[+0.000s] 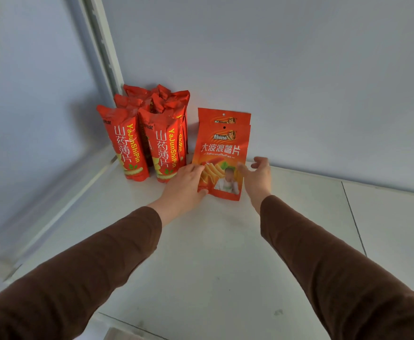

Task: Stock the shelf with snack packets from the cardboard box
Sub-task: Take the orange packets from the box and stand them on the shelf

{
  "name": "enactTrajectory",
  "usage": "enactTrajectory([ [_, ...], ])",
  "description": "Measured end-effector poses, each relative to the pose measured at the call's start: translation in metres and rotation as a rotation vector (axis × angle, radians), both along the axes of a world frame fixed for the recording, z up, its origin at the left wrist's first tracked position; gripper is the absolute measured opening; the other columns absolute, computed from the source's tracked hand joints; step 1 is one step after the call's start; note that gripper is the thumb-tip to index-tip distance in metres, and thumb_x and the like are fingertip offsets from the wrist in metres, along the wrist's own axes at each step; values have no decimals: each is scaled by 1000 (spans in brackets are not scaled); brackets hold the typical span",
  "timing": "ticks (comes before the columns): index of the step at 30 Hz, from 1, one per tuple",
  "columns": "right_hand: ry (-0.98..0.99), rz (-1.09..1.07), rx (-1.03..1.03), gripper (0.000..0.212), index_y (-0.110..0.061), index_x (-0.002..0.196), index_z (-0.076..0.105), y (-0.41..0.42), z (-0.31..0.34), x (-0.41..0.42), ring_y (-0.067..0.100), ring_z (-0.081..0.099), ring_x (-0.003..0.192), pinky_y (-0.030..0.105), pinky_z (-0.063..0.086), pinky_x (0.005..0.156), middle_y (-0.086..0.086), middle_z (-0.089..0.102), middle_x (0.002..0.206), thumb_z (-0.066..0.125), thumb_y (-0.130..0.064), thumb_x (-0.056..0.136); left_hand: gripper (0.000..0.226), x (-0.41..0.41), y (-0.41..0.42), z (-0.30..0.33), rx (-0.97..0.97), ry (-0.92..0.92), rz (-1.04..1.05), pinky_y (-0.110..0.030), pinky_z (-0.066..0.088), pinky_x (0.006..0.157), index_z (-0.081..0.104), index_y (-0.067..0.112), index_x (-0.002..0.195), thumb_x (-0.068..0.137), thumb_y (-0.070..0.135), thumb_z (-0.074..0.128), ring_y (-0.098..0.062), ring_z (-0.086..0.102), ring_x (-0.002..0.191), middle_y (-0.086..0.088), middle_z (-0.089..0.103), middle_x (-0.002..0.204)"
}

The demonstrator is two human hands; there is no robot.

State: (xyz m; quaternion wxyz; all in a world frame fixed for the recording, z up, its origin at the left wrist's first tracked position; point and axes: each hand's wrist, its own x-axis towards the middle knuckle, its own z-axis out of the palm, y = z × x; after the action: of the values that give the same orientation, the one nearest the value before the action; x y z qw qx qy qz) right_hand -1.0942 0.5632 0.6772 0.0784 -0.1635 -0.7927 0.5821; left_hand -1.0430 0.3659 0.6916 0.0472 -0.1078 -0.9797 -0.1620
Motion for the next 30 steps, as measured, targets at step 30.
enactTrajectory([
  [30, 631, 1577, 868, 46, -21, 135, 56, -86, -46, 493, 30, 48, 123, 43, 40, 98, 4, 57, 133, 63, -35, 92, 65, 638, 5, -54, -97, -249, 1017, -41, 42, 104, 40, 24, 150, 92, 37, 66, -23, 44, 136, 0, 44, 152],
])
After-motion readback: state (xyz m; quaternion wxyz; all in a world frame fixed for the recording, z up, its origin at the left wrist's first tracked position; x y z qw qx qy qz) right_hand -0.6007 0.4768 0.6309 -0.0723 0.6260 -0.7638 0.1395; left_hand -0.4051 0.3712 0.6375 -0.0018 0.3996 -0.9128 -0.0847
